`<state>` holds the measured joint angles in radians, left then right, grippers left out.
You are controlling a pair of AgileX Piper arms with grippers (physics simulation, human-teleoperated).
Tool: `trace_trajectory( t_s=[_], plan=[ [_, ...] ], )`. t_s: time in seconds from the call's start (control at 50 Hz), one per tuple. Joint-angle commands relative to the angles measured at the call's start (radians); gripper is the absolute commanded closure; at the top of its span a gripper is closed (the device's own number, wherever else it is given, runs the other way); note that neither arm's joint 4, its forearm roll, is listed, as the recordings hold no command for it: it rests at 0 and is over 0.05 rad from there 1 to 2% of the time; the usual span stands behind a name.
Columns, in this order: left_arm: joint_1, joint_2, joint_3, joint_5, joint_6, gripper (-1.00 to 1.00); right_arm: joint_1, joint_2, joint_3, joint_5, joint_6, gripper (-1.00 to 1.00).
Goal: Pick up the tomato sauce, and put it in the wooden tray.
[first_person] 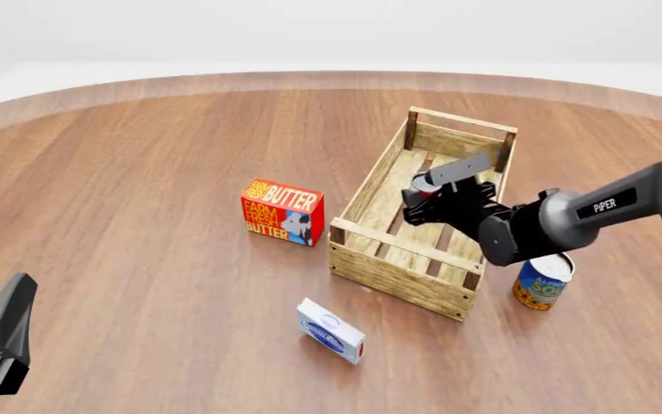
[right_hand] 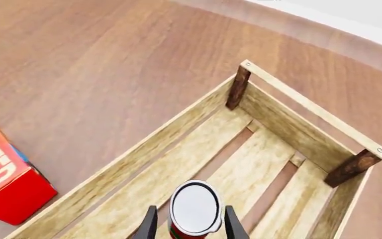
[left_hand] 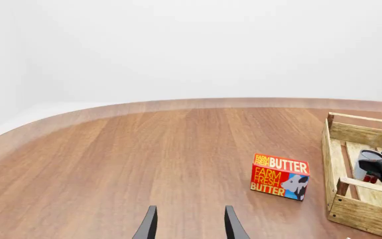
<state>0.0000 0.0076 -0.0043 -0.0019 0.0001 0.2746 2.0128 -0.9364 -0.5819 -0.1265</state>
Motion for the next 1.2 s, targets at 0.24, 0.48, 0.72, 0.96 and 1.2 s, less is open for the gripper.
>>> trace_trajectory(
  t_s=[0.24, 0.48, 0.72, 0.96, 1.2],
  plan=[
    [0.000, 0.000, 0.000, 0.000, 0.000, -1.00, -0.009, -0.091, 0.069, -0.012, -0.006, -1.00],
    [0.000, 0.000, 0.000, 0.000, 0.000, -1.00, -0.011, -0.144, 0.109, -0.019, -0.012, -1.00],
    [0.000, 0.000, 0.000, 0.000, 0.000, -1.00, -0.014, -0.191, 0.149, -0.026, -0.013, -1.00],
    [0.000, 0.000, 0.000, 0.000, 0.000, -1.00, -0.015, -0.254, 0.205, -0.036, -0.014, -1.00],
    [0.000, 0.000, 0.000, 0.000, 0.000, -1.00, -0.018, -0.310, 0.256, -0.044, -0.016, -1.00]
  ],
)
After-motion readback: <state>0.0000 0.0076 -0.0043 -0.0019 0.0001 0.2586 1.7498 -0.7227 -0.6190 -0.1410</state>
